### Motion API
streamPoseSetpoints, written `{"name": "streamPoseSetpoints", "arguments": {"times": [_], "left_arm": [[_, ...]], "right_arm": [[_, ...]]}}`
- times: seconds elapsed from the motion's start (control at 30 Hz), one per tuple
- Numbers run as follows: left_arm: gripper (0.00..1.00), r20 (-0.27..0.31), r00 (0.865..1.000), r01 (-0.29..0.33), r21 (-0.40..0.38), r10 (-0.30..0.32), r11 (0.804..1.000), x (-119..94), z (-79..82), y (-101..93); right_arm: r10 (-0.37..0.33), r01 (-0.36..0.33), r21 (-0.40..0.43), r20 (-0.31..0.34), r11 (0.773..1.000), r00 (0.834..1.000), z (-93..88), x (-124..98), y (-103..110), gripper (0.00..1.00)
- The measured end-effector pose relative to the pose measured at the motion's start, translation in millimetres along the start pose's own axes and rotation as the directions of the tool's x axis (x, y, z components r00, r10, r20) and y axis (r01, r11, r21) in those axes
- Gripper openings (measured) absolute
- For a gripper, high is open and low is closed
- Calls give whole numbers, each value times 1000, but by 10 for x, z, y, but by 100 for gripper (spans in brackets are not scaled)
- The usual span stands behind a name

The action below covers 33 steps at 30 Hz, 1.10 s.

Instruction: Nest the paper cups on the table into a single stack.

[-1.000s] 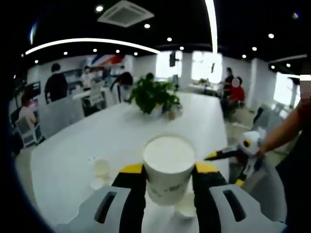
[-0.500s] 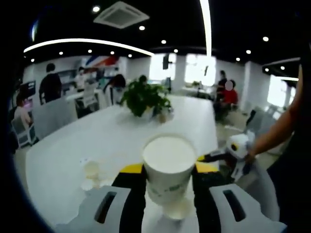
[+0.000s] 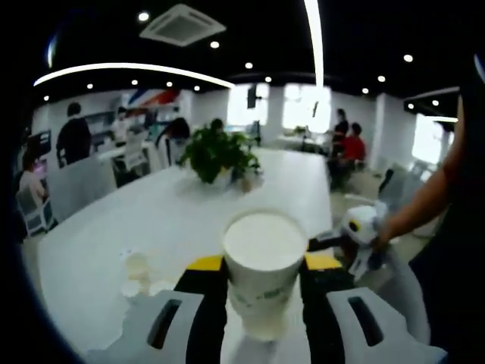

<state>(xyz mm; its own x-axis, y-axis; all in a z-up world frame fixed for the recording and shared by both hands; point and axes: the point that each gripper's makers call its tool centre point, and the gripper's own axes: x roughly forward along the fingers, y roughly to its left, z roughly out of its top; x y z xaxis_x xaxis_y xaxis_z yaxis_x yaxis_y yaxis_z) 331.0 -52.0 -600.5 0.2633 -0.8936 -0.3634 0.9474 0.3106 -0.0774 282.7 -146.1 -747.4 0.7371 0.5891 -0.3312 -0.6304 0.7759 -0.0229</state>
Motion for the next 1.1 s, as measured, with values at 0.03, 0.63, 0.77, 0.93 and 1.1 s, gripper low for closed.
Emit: {"name": "streamPoseSetpoints", "arguments": {"times": [0.03, 0.63, 0.77, 0.93, 1.1], "left_arm": [[37, 2, 1000, 3, -2, -3, 1000, -3, 3, -12], [37, 229, 973, 0, -69, 16, 998, -154, 318, -159], [37, 302, 953, 6, -103, 25, 995, -239, 415, -175], [37, 344, 939, 29, -134, 19, 991, -307, 419, -234], [37, 355, 935, 40, -154, 18, 987, -352, 365, -265]], "right_arm": [[-2, 2, -5, 15, 1000, 1000, 47, -7, -8, 80], [277, -296, 71, 206, 952, 939, 1499, -195, 262, 58], [312, -331, 68, 198, 941, 929, 1562, -125, 346, 51], [396, -426, 99, 233, 899, 888, 1705, -120, 560, 46], [419, -457, 112, 258, 882, 871, 1794, -99, 629, 45]]}}
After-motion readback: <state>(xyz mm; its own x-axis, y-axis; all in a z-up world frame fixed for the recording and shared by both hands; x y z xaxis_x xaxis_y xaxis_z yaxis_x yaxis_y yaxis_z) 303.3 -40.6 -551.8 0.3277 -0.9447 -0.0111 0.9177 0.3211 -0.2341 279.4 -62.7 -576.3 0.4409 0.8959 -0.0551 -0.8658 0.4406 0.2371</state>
